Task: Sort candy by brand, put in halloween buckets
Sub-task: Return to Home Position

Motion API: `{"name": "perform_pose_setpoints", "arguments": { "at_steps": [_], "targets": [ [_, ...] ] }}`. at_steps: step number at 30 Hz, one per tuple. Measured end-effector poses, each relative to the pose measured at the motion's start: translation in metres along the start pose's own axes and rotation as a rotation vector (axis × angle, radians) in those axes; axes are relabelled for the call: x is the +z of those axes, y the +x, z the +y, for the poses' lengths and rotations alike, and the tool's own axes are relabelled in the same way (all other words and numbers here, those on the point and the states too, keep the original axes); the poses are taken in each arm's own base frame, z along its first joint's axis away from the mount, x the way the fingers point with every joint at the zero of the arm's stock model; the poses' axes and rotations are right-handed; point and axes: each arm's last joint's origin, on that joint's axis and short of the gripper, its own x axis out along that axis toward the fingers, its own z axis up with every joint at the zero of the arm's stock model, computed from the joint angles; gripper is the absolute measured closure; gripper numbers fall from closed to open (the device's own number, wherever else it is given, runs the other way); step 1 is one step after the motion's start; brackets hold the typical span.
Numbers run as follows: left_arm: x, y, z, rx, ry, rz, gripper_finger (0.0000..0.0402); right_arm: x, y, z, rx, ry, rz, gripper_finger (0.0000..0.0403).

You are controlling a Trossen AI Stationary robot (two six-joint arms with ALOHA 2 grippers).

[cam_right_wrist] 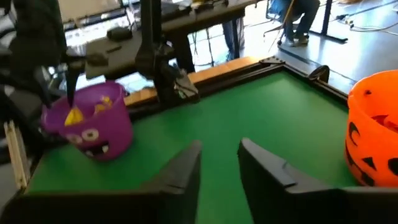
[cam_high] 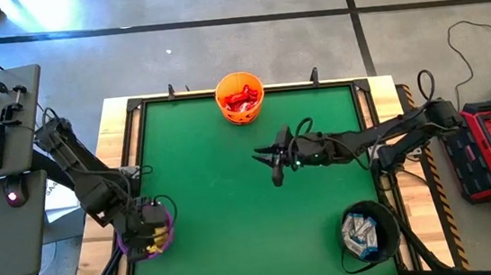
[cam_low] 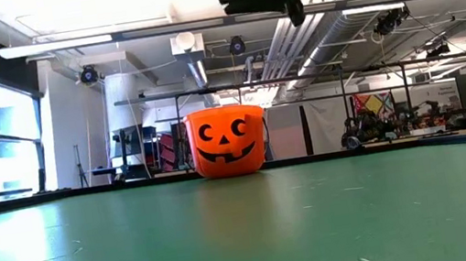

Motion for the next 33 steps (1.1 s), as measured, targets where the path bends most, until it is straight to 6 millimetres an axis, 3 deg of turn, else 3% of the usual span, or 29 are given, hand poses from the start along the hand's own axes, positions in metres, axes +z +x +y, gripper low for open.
{"name": "perform_pose_setpoints", "arguments": {
  "at_steps": [6, 8, 15, 24, 33],
  "targets": [
    [0.008, -0.001, -0.007, -0.085, -0.11, -0.074, 0.0254, -0.002, 0.0, 0.002, 0.101, -0.069, 0.039, 0.0387],
    [0.013, -0.003, -0.012, -0.136, -0.112, -0.136, 0.0255, -0.002, 0.0, 0.002, 0.126, -0.09, 0.045, 0.0398],
    [0.025, -0.015, -0.001, -0.157, -0.085, -0.232, 0.0303, -0.002, 0.0, 0.002, 0.125, -0.108, 0.042, 0.039],
    [0.064, -0.044, 0.03, -0.107, 0.021, -0.585, 0.0393, 0.008, -0.006, -0.009, 0.094, -0.085, 0.027, 0.0402],
    [0.103, -0.05, 0.053, -0.153, 0.095, -0.914, 0.0401, 0.017, -0.004, -0.028, 0.146, -0.087, 0.028, 0.0403]
  ]
}}
